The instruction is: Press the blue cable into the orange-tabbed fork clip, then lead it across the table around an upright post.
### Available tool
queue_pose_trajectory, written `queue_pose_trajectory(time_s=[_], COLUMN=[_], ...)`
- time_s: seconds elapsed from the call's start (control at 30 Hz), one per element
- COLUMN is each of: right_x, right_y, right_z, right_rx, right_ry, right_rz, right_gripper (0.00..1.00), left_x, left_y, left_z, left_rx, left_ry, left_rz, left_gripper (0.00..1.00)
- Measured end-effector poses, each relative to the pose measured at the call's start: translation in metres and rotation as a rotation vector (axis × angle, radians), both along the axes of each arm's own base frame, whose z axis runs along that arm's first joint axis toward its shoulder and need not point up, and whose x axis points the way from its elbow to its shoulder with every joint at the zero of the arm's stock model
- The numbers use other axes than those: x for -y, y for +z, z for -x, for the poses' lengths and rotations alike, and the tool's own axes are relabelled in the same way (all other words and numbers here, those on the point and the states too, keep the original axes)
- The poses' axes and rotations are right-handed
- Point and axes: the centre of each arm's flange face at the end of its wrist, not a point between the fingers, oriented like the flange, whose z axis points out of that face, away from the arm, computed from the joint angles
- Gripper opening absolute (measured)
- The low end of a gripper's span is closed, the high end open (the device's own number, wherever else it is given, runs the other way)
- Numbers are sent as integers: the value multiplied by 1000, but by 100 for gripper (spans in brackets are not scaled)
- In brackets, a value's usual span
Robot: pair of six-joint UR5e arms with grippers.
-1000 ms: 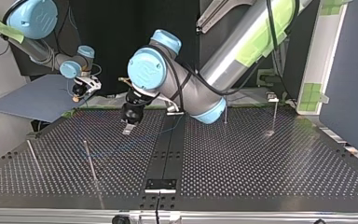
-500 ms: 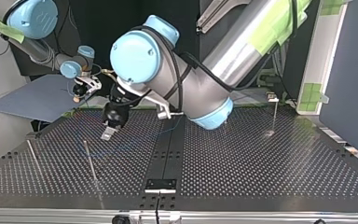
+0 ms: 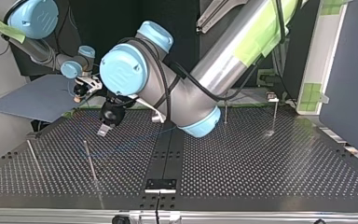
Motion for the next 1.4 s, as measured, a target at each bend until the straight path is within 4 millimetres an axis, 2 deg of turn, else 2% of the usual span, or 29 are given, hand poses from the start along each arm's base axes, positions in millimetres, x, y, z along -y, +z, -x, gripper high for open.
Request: queue_pose_trajectory(time_s=[0.67, 1.4], right_x=[1, 0], right_y=[1, 1], right_z=[-3, -6], right_rx=[2, 1], right_ry=[8, 13], right_rz=[3, -1], right_gripper=[0, 0], left_x=[2, -13], left_y=[0, -4], left_z=[-4, -7], left_rx=[6, -16], left_ry=[-12, 145], left_rz=[22, -20], left_gripper=[100, 100])
